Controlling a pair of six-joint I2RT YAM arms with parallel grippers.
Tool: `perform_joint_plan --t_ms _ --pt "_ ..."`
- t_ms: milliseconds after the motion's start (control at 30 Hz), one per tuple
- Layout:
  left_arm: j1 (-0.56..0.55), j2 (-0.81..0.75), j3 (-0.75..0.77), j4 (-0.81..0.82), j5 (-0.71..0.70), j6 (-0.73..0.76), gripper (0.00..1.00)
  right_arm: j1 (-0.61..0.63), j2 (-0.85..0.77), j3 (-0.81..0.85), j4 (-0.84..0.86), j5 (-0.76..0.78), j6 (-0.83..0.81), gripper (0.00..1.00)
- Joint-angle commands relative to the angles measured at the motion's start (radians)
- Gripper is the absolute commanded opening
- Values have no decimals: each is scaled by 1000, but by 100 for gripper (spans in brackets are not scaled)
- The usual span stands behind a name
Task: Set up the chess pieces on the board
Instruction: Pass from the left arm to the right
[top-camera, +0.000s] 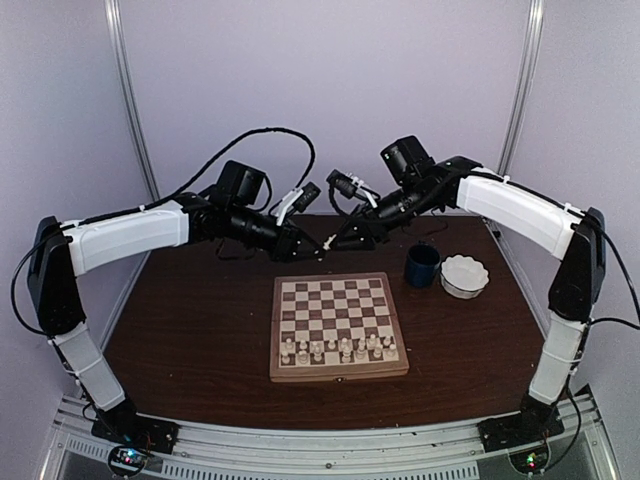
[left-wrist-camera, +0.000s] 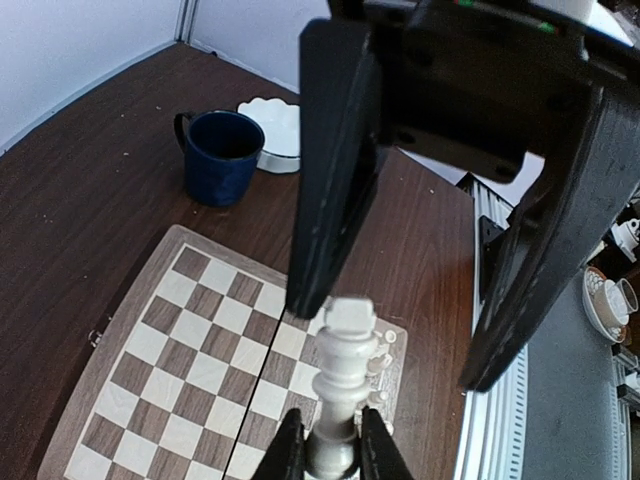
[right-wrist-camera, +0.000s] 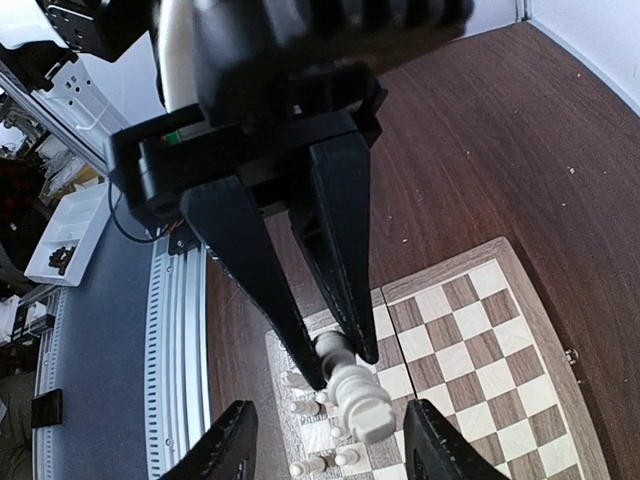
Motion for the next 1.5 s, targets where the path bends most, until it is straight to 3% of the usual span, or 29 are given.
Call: perform_joint_plan --t_ms 0,233,767,1100,1200,1267,1400,1467 --pt "1 -33 -10 78 54 -27 4 19 34 44 -33 -39 33 53" --pt "2 -23 -7 83 72 -41 5 23 36 35 -8 -70 48 41" --pt "1 -11 3 76 88 -40 5 -22 -16 -6 69 -95 133 40" --pt "1 -8 4 65 76 -41 6 -20 -6 -18 79 -117 133 18" --pt "1 -5 11 48 51 -41 17 -16 -9 -26 72 -103 120 15" --pt "1 -6 11 40 11 -48 31 -14 -14 -26 59 -81 102 14" --pt "1 -34 -3 36 -81 -48 50 -14 -43 -28 10 5 27 13" --pt "3 -57 -10 29 -126 -34 68 -14 -71 -41 -14 55 -14 13"
